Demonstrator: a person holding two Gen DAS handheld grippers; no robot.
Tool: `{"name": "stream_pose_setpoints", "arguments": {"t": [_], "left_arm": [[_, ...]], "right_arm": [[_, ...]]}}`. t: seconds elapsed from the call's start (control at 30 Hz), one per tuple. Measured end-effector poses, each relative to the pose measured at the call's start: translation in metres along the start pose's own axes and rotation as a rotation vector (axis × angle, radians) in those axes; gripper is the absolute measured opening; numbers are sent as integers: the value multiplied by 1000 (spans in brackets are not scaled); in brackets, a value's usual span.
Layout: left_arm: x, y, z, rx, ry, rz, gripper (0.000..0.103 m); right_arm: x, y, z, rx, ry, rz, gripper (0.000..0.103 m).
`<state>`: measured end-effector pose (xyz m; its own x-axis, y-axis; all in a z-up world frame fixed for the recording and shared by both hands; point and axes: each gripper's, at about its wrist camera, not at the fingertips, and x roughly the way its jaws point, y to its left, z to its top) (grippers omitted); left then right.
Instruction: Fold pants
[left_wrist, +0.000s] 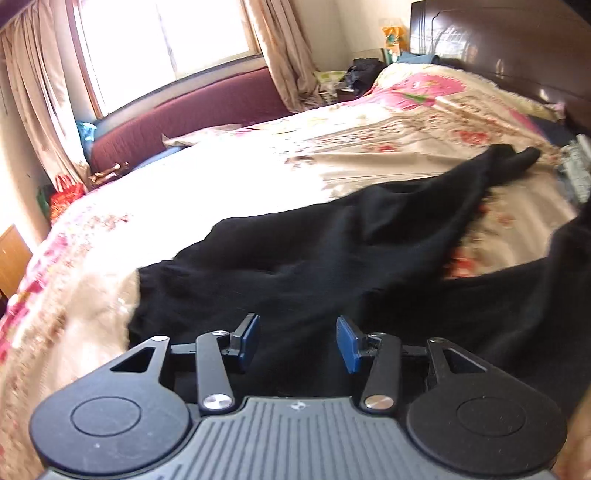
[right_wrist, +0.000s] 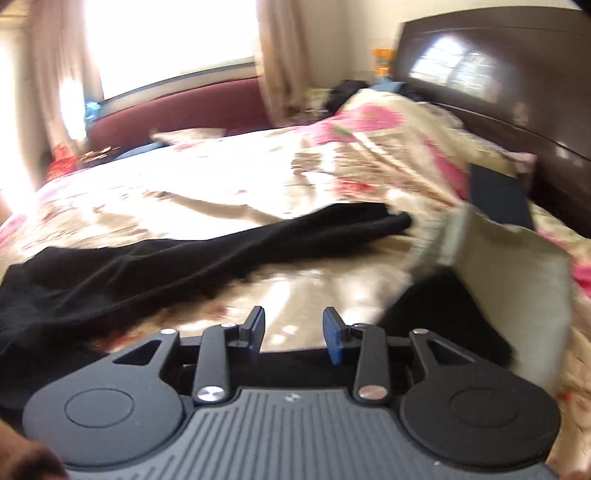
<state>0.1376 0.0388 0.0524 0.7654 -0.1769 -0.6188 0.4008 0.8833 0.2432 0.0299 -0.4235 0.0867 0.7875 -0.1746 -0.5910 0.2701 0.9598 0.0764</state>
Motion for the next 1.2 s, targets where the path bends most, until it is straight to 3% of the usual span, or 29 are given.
{"name": "stream_pose_setpoints", "arguments": {"t": [0.07, 0.13, 0.3, 0.43, 0.5, 0.73, 0.8, 1.0, 1.1, 1.2], "left_arm": [[18, 21, 7, 32, 2, 44, 72], [41, 41, 15, 52, 18, 80, 72], [99, 91, 34, 52, 87, 114, 72], [135, 120, 46, 53, 114, 138, 72], [147, 130, 46, 44, 132, 119, 73], [171, 147, 40, 5, 200, 42, 74], [176, 145, 39, 29, 212, 46, 79], [178, 162, 42, -31, 227, -22, 81], [184, 165, 39, -37, 246, -52, 82], [195, 168, 36, -50, 281, -46, 93]], "right_arm": [[38, 39, 20, -93, 45, 137, 37], [80, 79, 37, -189, 90, 242, 38], [183, 162, 73, -405, 206, 327, 44], [236, 202, 85, -559, 242, 337, 49], [256, 210, 90, -594, 266, 358, 55], [305, 206, 89, -661, 377, 350, 58], [310, 206, 87, -678, 377, 352, 65], [317, 200, 94, -625, 405, 364, 68], [316, 203, 89, -606, 394, 368, 67], [315, 201, 89, -574, 403, 379, 52]]}}
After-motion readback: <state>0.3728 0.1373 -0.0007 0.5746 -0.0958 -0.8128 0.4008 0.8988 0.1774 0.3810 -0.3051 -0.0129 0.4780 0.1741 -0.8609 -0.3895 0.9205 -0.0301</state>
